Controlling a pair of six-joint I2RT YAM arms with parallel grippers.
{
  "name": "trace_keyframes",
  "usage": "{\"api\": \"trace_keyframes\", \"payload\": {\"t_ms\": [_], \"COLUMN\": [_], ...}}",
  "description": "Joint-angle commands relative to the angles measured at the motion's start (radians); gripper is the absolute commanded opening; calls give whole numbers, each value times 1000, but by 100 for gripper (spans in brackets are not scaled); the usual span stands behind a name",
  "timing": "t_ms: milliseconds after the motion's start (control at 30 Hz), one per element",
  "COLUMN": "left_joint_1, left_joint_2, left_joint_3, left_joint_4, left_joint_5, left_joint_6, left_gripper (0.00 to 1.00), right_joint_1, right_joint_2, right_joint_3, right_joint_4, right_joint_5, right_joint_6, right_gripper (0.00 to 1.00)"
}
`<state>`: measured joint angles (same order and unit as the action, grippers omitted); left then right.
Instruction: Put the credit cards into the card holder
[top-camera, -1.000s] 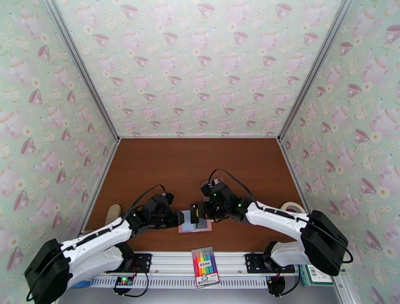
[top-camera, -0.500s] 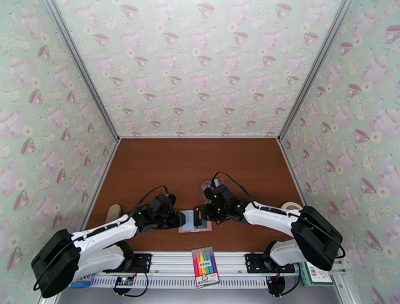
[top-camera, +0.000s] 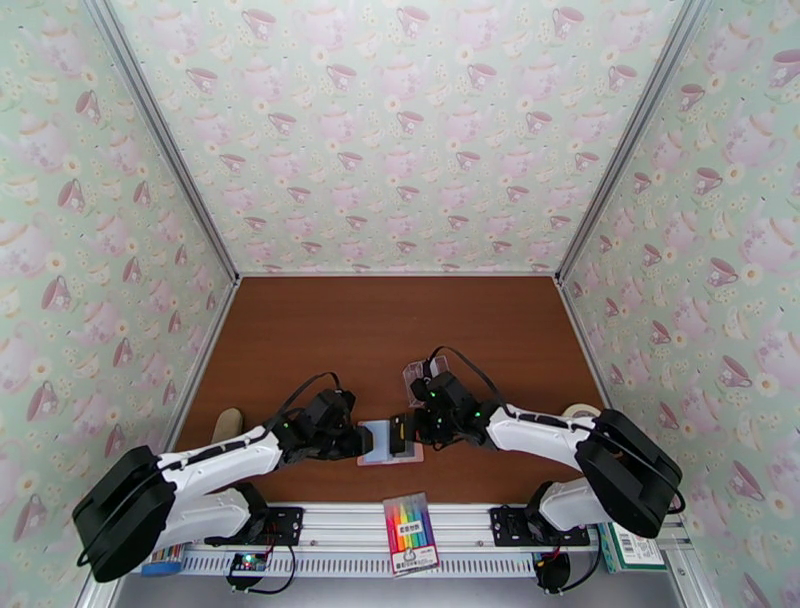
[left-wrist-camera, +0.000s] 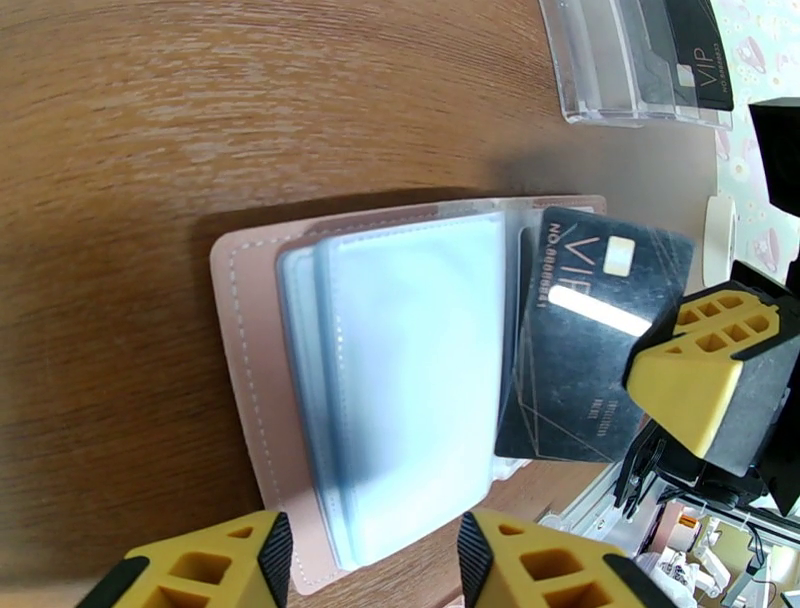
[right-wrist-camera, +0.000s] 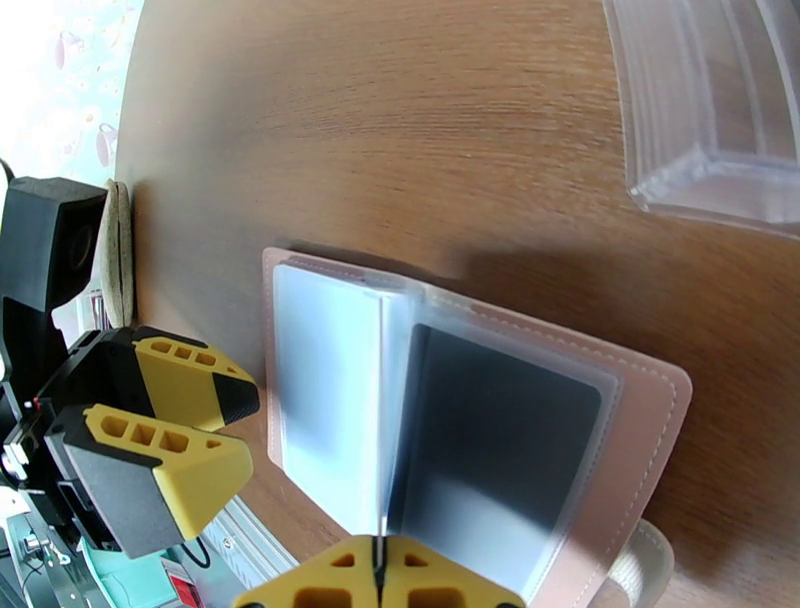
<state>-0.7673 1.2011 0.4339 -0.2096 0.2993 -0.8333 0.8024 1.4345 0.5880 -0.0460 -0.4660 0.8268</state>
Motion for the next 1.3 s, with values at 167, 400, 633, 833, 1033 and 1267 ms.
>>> {"api": "trace_keyframes", "payload": {"t_ms": [167,400,633,833,1033,1267], "left_joint_1": [-11,-15,-17,-20,-20,-20], "left_joint_2": [23,29,31,34,37,41], "left_joint_3": [11,13,11,11,-1,-8], "left_joint_4": [37,32,28,28,27,25], "left_joint_5": [0,-8,-15,-16,-23,-32], "left_joint_6": [3,3,3,0,-1,-6], "left_gripper": [51,50,50,50,50,50], "right_joint_1": [-3,-3,-3,-4,-3,-2], "right_joint_2": [14,10,31,45,43,48], "right_joint_3": [-23,-33,-43,-56,-65,-72], "right_joint_4": [56,79,107,136,141,163], "right_joint_5": [-35,-34,-30,-34,-34,-44], "right_joint_6": [36,61,88,112,124,155], "right_gripper": [0,0,0,0,0,0]}}
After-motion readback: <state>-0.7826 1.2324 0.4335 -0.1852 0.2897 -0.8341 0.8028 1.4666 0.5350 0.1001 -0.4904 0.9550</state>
